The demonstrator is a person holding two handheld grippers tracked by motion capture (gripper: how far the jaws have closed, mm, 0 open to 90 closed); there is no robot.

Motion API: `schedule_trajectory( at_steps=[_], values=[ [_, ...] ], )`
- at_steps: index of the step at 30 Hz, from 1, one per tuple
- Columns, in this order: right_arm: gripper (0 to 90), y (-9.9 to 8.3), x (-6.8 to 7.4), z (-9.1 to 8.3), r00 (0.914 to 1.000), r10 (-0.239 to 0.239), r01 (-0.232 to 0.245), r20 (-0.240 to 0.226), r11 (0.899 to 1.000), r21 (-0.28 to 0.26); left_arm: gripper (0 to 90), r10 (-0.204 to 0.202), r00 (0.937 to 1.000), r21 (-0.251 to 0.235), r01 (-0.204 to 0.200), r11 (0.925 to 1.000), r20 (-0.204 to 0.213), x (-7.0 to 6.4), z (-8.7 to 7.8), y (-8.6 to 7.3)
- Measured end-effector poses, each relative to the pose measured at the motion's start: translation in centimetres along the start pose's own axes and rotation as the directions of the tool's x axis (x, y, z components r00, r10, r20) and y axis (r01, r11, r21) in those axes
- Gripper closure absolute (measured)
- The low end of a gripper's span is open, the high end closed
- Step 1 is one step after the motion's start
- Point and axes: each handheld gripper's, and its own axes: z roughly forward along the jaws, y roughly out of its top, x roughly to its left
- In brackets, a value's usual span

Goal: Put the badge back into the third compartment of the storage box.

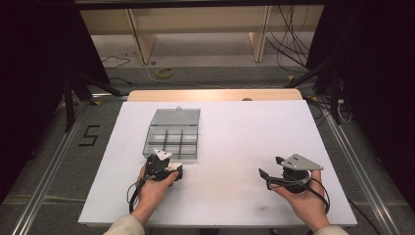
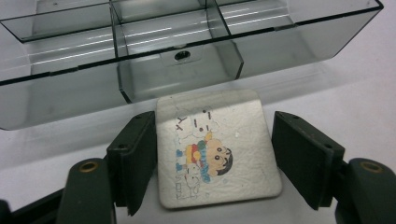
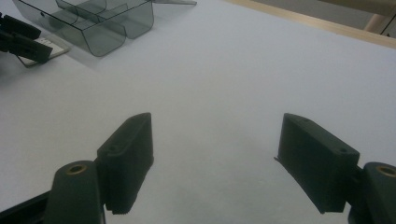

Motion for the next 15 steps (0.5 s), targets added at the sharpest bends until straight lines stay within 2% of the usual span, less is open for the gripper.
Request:
schedule_trajectory(
  at_steps=[9,15],
  values=[
    [27.4,-0.02,-0.01,0.03,1.0,-0.001,0.001,-0.002,1.0,-0.001,32.3,0.006,1.0,0.002,-0.006,1.0,0.002,-0.01,-0.06,0.02],
    [27.4,-0.02,-0.01,0.03,1.0,0.001,-0.001,-0.002,1.0,-0.002,32.4,0.024,0.9997,0.004,-0.024,0.9997,0.0,-0.11,-0.15,0.03]
  ],
)
